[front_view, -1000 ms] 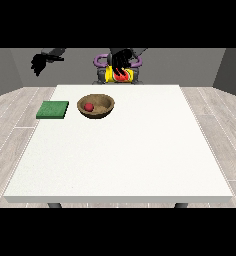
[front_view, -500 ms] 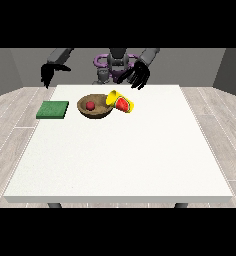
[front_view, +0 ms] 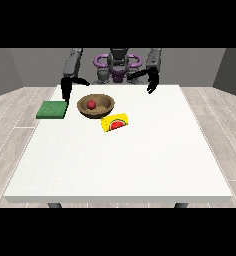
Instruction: Pick the cup and pour the ball into the bowl, then pick the bowl and place it on the pad
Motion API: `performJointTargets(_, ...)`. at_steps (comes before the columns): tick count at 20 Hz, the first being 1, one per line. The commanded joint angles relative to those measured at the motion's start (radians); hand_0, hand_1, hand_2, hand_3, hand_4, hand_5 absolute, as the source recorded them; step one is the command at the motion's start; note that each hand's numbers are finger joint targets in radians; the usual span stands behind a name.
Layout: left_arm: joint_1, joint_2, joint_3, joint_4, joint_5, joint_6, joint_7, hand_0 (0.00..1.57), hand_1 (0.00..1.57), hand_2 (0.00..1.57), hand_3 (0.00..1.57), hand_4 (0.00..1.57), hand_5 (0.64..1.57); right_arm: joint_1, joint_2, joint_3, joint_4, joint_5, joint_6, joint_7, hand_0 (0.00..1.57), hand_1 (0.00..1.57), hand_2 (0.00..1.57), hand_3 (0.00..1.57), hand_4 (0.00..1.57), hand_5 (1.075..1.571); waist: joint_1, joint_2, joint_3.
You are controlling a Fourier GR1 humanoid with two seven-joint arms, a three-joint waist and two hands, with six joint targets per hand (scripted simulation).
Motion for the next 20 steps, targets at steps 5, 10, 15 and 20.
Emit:
performJointTargets(5,0.106,0.049,0.07,-0.022,0.133,-0.164,-0.198,0.0,0.0,0.0,0.0,0.0,1.564,-0.089,0.071,0.017,0.107,0.031,-0.137,-0.034,0.0,0.0,0.0,0.0,0.31,1.568,0.018,0.021,0.0064)
performJointTargets(10,0.139,0.091,0.067,-0.13,0.136,-0.222,-0.117,0.0,0.0,0.0,0.0,0.0,1.564,-0.12,0.011,-0.044,0.302,-0.002,-0.094,-0.172,0.0,0.0,0.0,0.0,0.24,1.566,0.056,0.028,0.0071)
performJointTargets(15,0.114,0.107,0.105,-0.158,0.138,-0.222,-0.119,0.0,0.0,0.0,0.0,0.0,1.565,-0.222,-0.034,-0.048,0.414,-0.016,-0.066,-0.189,0.0,0.0,0.0,0.0,0.16,1.563,0.041,0.066,0.007)
performJointTargets(20,0.077,0.155,0.155,-0.18,0.159,-0.257,-0.113,0.0,0.0,0.0,0.0,0.0,1.566,-0.196,0.003,-0.014,0.472,0.012,-0.055,-0.313,0.0,0.0,0.0,0.0,0.13,1.562,0.019,0.096,0.007)
